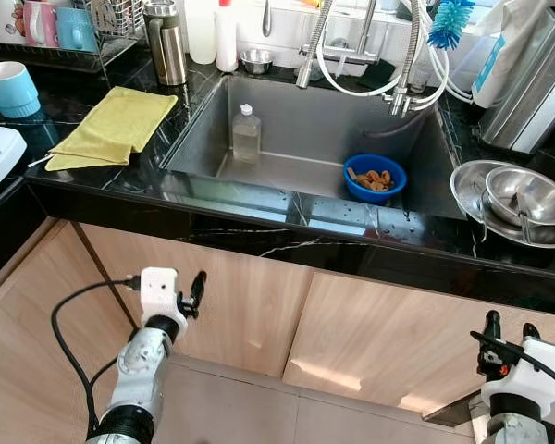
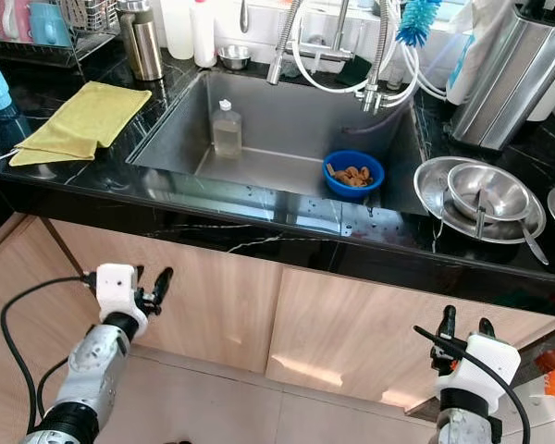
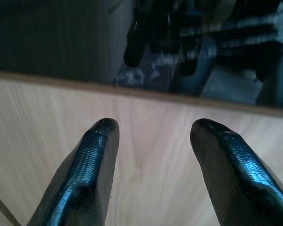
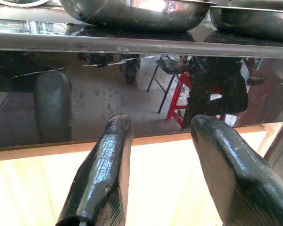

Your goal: Kitchen organization

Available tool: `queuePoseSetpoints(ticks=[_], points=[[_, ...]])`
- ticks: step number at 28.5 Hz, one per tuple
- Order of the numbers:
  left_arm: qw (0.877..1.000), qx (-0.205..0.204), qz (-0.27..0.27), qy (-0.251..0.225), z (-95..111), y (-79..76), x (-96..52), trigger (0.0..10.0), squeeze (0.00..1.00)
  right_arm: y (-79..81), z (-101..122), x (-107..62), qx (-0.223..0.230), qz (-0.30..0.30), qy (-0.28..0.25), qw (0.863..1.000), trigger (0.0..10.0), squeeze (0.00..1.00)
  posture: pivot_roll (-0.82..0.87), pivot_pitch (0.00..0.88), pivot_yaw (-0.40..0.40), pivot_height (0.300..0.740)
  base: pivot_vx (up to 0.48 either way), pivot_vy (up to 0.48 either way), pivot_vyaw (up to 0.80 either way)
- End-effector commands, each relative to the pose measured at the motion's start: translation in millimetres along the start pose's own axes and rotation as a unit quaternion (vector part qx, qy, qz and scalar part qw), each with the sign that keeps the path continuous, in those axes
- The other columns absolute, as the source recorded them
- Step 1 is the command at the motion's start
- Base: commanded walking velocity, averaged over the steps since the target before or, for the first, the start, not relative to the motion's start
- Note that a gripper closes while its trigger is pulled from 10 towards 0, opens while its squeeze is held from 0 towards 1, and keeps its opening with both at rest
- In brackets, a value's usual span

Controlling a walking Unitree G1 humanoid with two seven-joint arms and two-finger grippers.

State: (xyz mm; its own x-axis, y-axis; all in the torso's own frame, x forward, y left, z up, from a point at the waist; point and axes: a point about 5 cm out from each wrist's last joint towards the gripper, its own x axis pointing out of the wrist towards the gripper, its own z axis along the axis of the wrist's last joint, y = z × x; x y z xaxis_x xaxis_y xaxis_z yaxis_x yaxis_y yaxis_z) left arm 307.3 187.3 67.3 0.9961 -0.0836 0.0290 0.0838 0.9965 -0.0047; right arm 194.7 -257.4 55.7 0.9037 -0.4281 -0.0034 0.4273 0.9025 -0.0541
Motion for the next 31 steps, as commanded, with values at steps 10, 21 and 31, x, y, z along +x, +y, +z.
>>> queuePoseSetpoints(ticks=[10, 21, 31], points=[[0.999, 0.012, -0.007, -0.042, 24.0, -2.2, -10.7, 10.0, 0.0, -3.2, 20.6, 3.5, -0.002, -0.005, -0.031, 1.0, 10.0, 0.0, 0.11, 0.091, -0.113, 0.74, 0.0, 0.0, 0.0], [0.99, 0.019, -0.03, -0.138, 78.9, -20.4, 10.7, 10.0, 0.0, 5.2, 36.2, 9.8, 0.003, 0.005, -0.056, 0.998, 10.0, 0.0, 0.11, 0.092, -0.114, 0.74, 0.0, 0.0, 0.0], [0.986, 0.019, -0.068, -0.154, 95.2, -31.6, 8.0, 10.0, 0.0, 16.1, 62.3, 6.5, -0.007, 0.027, -0.089, 0.996, 10.0, 0.0, 0.09, 0.095, -0.107, 0.74, 0.0, 0.0, 0.0]])
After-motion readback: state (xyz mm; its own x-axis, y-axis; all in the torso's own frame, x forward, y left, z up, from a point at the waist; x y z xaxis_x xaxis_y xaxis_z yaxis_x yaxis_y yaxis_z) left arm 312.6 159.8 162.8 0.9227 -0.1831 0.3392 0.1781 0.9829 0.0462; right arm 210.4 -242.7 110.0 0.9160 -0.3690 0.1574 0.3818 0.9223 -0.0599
